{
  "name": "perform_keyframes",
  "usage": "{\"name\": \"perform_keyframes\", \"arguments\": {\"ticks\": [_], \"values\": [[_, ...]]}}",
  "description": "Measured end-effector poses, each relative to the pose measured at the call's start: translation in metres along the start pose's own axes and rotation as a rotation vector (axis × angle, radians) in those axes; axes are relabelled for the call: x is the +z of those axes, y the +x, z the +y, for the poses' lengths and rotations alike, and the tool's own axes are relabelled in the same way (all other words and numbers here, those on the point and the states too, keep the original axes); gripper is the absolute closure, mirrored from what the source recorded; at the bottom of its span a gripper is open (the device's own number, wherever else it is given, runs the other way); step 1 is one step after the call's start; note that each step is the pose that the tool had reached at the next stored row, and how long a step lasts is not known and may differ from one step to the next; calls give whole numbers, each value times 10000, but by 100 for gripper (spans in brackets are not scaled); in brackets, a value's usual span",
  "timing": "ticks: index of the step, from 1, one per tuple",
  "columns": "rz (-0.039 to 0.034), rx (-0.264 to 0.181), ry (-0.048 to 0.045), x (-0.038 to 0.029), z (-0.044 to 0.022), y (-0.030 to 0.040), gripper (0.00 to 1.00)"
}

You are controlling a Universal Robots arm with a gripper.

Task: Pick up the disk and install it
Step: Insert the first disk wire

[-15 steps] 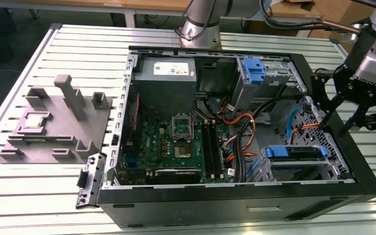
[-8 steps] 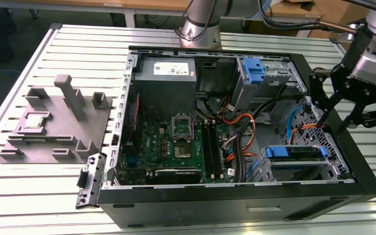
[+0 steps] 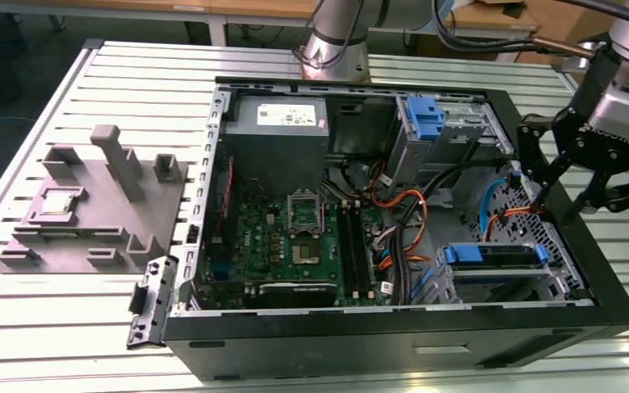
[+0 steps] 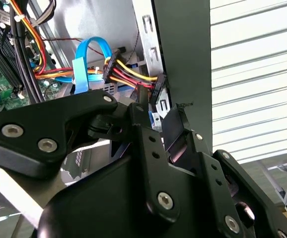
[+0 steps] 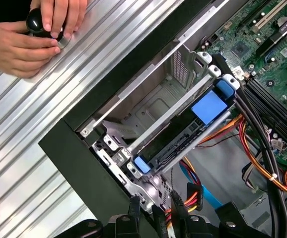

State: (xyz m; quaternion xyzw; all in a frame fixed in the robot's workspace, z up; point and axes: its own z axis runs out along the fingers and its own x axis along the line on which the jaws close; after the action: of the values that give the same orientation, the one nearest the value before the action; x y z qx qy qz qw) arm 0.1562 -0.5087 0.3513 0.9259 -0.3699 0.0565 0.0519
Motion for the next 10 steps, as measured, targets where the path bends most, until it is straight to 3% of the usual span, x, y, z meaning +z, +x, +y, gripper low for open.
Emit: {"name": "perform_keyframes", "arguments": {"ticks": [4, 8, 10], "values": [[11, -48, -2, 15, -45, -19, 62], [136, -71, -131, 35, -53, -21, 62], [164, -74, -160, 40, -55, -21, 63]]}}
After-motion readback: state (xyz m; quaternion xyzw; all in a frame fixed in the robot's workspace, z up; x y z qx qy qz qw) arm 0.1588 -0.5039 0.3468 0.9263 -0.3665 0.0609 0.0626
